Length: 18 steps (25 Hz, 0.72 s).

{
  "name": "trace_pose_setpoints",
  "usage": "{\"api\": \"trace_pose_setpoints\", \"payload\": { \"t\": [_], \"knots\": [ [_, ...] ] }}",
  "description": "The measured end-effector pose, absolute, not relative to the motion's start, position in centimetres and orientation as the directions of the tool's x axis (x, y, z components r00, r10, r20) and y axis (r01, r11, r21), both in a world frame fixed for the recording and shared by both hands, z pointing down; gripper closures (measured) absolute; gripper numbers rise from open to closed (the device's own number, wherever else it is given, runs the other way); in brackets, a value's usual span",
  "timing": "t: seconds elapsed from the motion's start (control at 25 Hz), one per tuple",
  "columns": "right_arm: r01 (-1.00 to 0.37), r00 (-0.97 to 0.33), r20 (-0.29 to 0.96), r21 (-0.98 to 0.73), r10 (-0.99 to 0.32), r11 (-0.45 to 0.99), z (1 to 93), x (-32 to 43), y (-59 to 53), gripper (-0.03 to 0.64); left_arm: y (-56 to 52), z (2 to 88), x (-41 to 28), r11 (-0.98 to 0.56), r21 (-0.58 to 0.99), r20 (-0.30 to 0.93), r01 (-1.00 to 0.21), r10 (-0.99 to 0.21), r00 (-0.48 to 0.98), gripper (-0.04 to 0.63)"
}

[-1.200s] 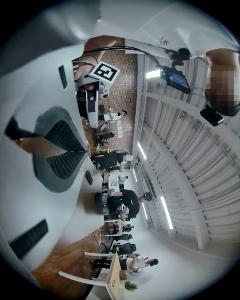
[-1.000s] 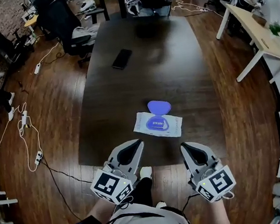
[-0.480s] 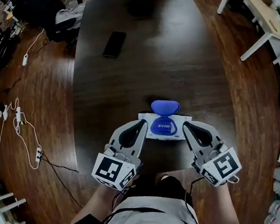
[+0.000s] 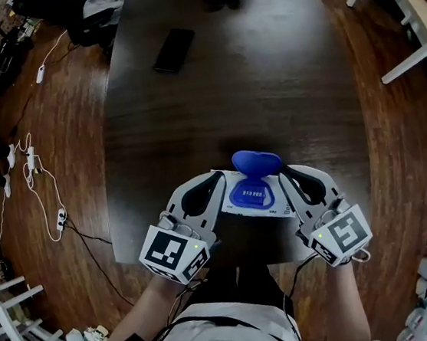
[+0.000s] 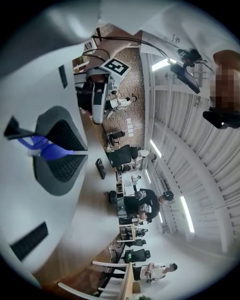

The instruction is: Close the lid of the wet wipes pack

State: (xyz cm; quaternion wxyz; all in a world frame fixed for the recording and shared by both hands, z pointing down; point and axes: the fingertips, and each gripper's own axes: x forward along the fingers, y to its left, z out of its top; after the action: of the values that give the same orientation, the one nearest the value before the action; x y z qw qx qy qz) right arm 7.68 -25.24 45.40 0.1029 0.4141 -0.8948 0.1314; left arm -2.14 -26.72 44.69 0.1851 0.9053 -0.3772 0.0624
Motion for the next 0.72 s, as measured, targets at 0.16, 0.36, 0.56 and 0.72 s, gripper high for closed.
{"api": "trace_pose_setpoints", "payload": {
  "t": [0.16,0.36,0.56,0.72],
  "knots": [
    [-0.747,-0.659,0.3,-0.154,-0.69,0.647,46.9,8.0,-26.4,0.606,-27.3,45.9,-1.7,-0.617,0.301,0.279,-0.727,-0.672,0.686,0.594],
    [-0.727,-0.679,0.32,-0.168,-0.661,0.666,49.0,8.1,-27.3,0.539,-28.0,47.3,-1.6,-0.583,0.32,0.29,-0.747,-0.69,0.663,0.594],
    [-0.699,-0.703,0.378,-0.209,-0.603,0.684,52.0,7.8,-27.9,0.427,-28.4,48.0,-1.7,-0.57,0.322,0.294,-0.756,-0.699,0.652,0.594],
    [-0.689,-0.71,0.407,-0.228,-0.575,0.688,53.9,7.4,-28.0,0.41,-28.1,48.5,-1.9,-0.567,0.326,0.297,-0.756,-0.698,0.652,0.594]
  ]
}}
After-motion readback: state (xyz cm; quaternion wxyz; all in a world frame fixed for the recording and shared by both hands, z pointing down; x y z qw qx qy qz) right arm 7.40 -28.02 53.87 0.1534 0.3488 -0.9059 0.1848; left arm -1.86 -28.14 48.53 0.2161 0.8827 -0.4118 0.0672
